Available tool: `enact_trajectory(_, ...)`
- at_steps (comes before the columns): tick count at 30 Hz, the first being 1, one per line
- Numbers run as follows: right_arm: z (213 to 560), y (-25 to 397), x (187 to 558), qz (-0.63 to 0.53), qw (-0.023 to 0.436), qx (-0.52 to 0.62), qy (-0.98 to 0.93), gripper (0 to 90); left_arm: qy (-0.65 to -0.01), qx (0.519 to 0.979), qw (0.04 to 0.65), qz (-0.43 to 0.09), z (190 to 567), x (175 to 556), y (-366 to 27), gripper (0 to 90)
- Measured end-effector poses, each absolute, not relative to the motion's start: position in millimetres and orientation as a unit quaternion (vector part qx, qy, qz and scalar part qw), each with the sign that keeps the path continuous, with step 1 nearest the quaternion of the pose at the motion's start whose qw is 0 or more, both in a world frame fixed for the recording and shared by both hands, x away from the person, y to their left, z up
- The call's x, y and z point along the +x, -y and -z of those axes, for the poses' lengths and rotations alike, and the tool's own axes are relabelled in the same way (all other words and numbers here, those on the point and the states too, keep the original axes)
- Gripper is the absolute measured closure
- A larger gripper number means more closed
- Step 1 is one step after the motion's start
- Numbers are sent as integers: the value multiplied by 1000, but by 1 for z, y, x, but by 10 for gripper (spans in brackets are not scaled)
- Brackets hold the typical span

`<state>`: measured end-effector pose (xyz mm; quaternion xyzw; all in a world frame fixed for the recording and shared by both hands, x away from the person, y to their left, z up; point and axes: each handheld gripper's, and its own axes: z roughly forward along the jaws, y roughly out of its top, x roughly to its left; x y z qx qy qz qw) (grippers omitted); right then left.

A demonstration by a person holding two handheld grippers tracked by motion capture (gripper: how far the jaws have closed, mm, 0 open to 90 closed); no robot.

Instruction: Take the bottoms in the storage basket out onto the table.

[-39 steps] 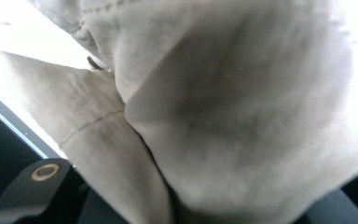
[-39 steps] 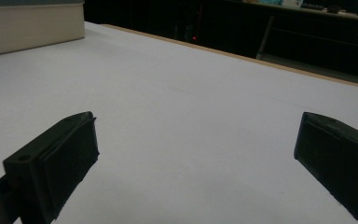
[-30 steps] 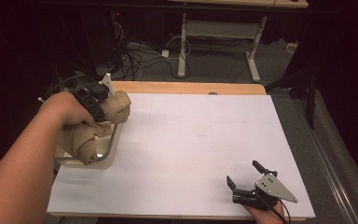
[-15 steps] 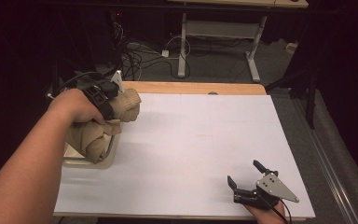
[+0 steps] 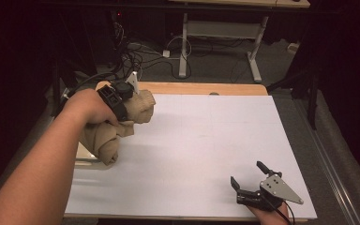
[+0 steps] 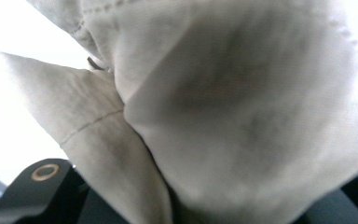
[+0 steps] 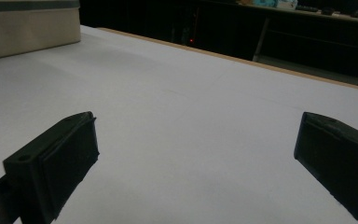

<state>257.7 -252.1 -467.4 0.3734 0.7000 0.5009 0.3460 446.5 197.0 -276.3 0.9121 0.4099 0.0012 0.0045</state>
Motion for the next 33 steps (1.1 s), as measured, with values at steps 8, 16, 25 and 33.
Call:
enact_trajectory(8,467,253,257,-500,346,376,-699,5,-398,917,5,-7,273,444,-177,663)
enact_trajectory(16,466,257,256,-502,349,377,-696,5,-378,926,17,-4,275,442,-156,663)
enact_trajectory(25,466,258,255,-504,348,380,-694,5,-358,933,37,-6,286,444,-136,663)
enact_trajectory(33,469,257,256,-500,344,376,-700,5,-348,936,55,2,296,446,-123,662)
